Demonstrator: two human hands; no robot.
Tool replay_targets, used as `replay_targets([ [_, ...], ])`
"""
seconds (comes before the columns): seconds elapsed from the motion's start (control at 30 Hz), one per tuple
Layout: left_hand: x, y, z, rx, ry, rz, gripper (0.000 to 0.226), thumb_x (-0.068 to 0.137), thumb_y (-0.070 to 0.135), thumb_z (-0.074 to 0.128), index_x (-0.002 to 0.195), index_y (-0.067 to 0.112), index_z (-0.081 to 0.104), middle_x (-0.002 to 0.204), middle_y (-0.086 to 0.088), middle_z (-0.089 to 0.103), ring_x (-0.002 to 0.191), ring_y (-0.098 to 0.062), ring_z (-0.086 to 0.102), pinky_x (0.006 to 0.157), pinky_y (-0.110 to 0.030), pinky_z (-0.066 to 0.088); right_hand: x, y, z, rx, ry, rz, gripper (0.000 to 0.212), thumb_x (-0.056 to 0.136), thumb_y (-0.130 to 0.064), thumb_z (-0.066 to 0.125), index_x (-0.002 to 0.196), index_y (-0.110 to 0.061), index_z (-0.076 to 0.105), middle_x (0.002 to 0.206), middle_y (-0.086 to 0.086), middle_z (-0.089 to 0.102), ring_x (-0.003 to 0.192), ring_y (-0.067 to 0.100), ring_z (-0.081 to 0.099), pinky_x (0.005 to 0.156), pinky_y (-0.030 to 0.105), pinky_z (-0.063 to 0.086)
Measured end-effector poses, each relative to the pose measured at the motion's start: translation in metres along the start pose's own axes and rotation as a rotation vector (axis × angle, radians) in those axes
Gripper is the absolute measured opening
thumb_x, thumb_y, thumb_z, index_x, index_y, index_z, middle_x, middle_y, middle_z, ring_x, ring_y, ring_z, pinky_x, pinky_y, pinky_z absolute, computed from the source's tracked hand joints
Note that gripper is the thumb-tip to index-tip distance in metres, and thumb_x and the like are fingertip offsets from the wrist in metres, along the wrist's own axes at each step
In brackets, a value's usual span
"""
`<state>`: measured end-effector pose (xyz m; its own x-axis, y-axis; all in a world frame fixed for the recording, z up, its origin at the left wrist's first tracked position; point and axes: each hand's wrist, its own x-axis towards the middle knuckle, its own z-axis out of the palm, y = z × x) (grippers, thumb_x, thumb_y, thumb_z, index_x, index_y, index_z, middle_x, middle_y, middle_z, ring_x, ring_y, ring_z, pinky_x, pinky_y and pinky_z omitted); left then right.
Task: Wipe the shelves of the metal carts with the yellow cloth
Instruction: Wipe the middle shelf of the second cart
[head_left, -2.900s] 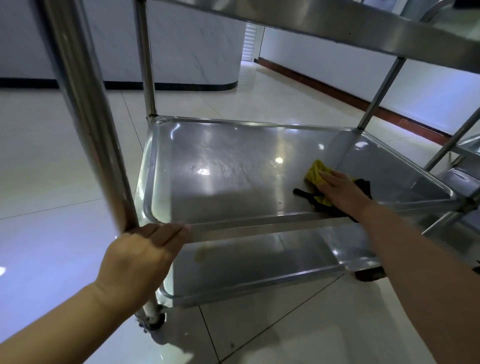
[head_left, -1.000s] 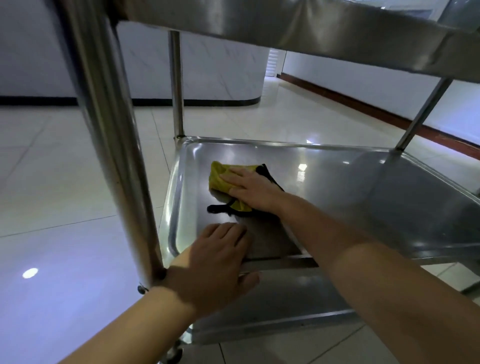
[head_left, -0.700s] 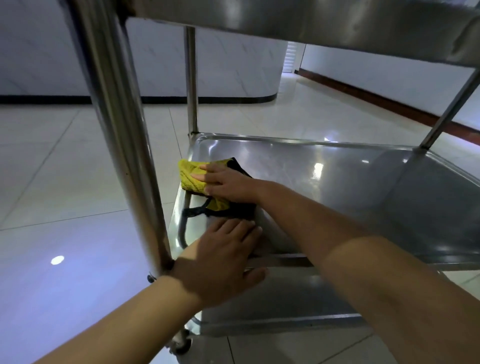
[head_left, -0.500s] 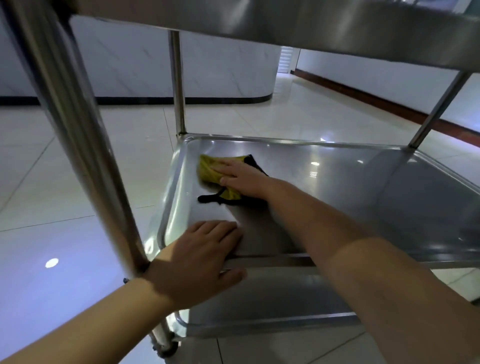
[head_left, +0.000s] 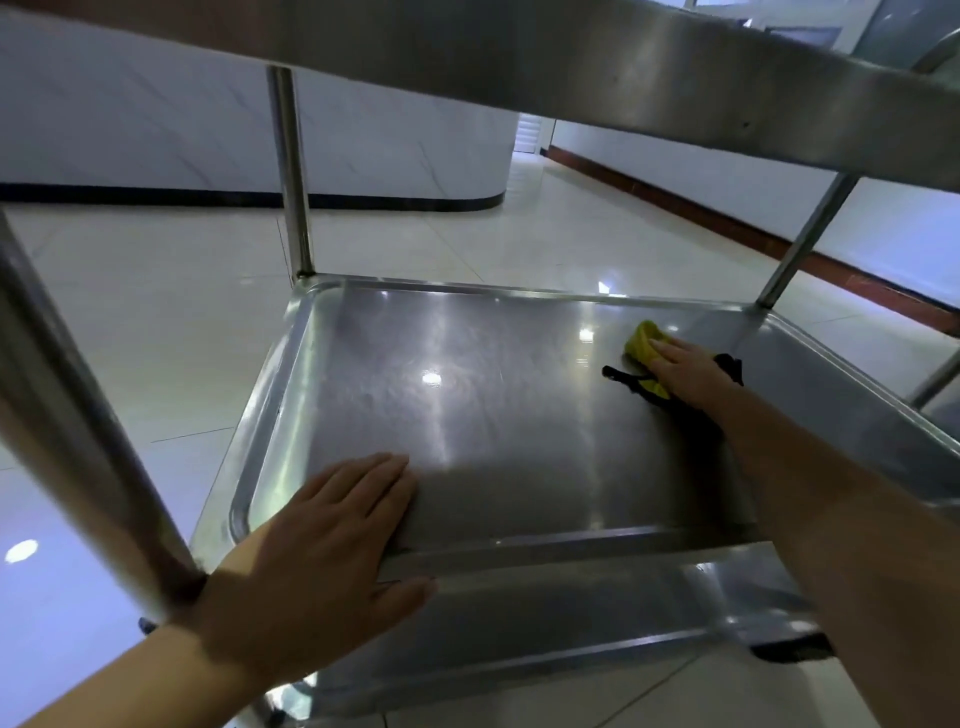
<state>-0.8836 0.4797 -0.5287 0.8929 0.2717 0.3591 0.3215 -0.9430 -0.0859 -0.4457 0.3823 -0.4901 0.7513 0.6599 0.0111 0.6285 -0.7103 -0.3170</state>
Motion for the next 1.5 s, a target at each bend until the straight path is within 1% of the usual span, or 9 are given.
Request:
replay_targets([
  [0.37,0.002,0.0,0.006,-0.072,-0.124,-0.036,0.083,0.072,0.07,0.04,0.12,0.008,0.066,0.127,-0.012,0.061,0.116,-0.023,0.059,0.096,-0.034,0.032,0.008,-0.146,0.046,-0.053,-0.114,-0.36,0.047,0.101,-0.036,0.041,0.147,-0.031,0.034,0.159,-0.003,0.02,0.146,0.02,0.018,0.118,0.03,0.011],
  [0.5,0.003,-0.001,-0.003,-0.152,-0.153,-0.064,0.084,0.073,0.071,0.035,0.121,0.01,0.065,0.127,-0.01,0.06,0.116,-0.02,0.059,0.094,-0.036,0.051,0.0,-0.217,0.068,-0.047,-0.183,-0.497,0.047,0.101,-0.035,0.04,0.147,-0.033,0.034,0.16,-0.004,0.017,0.144,0.021,0.02,0.115,0.031,0.015],
  [0.63,0.008,-0.002,-0.011,-0.131,-0.167,-0.034,0.099,0.069,0.072,0.007,0.151,0.015,0.01,0.152,-0.004,-0.005,0.142,-0.013,0.0,0.116,-0.036,0.002,-0.008,-0.273,0.084,-0.019,-0.258,-0.614,0.048,0.101,-0.034,0.041,0.148,-0.036,0.032,0.159,-0.006,0.018,0.144,0.02,0.02,0.115,0.03,0.013],
  [0.73,0.013,-0.006,-0.016,-0.084,-0.117,-0.032,0.101,0.068,0.072,0.01,0.147,0.012,0.03,0.152,-0.011,0.017,0.14,-0.014,0.021,0.113,-0.037,0.016,-0.011,-0.293,0.091,0.008,-0.319,-0.663,0.05,0.099,-0.03,0.045,0.147,-0.036,0.033,0.159,-0.006,0.017,0.145,0.019,0.018,0.117,0.032,0.012],
  [0.83,0.01,-0.002,-0.012,-0.127,-0.209,-0.022,0.107,0.061,0.072,-0.001,0.152,0.015,0.001,0.146,0.0,-0.016,0.142,-0.012,-0.006,0.111,-0.034,-0.009,-0.014,-0.298,0.093,0.099,-0.383,-0.7,0.052,0.096,-0.023,0.052,0.145,-0.031,0.039,0.159,-0.005,0.019,0.145,0.019,0.018,0.12,0.035,0.012],
  [0.97,0.009,-0.004,-0.013,-0.098,-0.176,-0.078,0.091,0.076,0.071,0.022,0.146,0.014,0.035,0.152,-0.006,0.027,0.14,-0.017,0.03,0.113,-0.035,0.015,-0.031,-0.3,0.094,0.123,-0.435,-0.759,0.05,0.095,-0.018,0.056,0.143,-0.021,0.043,0.159,-0.001,0.02,0.146,0.018,0.016,0.119,0.03,0.008],
  [1.07,0.004,-0.002,-0.012,-0.136,-0.115,-0.043,0.08,0.07,0.073,0.037,0.119,0.016,0.067,0.12,0.0,0.066,0.11,-0.014,0.063,0.092,-0.028,0.048,-0.052,-0.295,0.092,0.168,-0.474,-0.781,0.048,0.095,-0.018,0.057,0.142,-0.021,0.045,0.158,-0.002,0.021,0.146,0.016,0.014,0.119,0.032,0.007],
  [1.27,-0.007,-0.002,-0.018,-0.184,0.033,0.002,0.04,0.075,0.061,0.052,0.087,0.024,0.062,0.086,0.009,0.058,0.079,-0.009,0.051,0.068,-0.023,0.049,-0.097,-0.272,0.082,0.208,-0.557,-0.844,0.047,0.095,-0.016,0.057,0.14,-0.024,0.047,0.159,-0.005,0.02,0.146,0.014,0.013,0.12,0.036,0.009],
  [1.5,-0.029,0.004,-0.016,-0.04,0.428,0.252,0.01,0.086,0.017,0.057,0.078,0.013,0.061,0.074,-0.004,0.055,0.071,-0.021,0.044,0.065,-0.03,0.037,-0.154,-0.249,0.074,0.224,-0.57,-0.866,0.047,0.094,-0.013,0.057,0.139,-0.023,0.049,0.159,-0.004,0.019,0.147,0.014,0.01,0.121,0.04,0.008],
])
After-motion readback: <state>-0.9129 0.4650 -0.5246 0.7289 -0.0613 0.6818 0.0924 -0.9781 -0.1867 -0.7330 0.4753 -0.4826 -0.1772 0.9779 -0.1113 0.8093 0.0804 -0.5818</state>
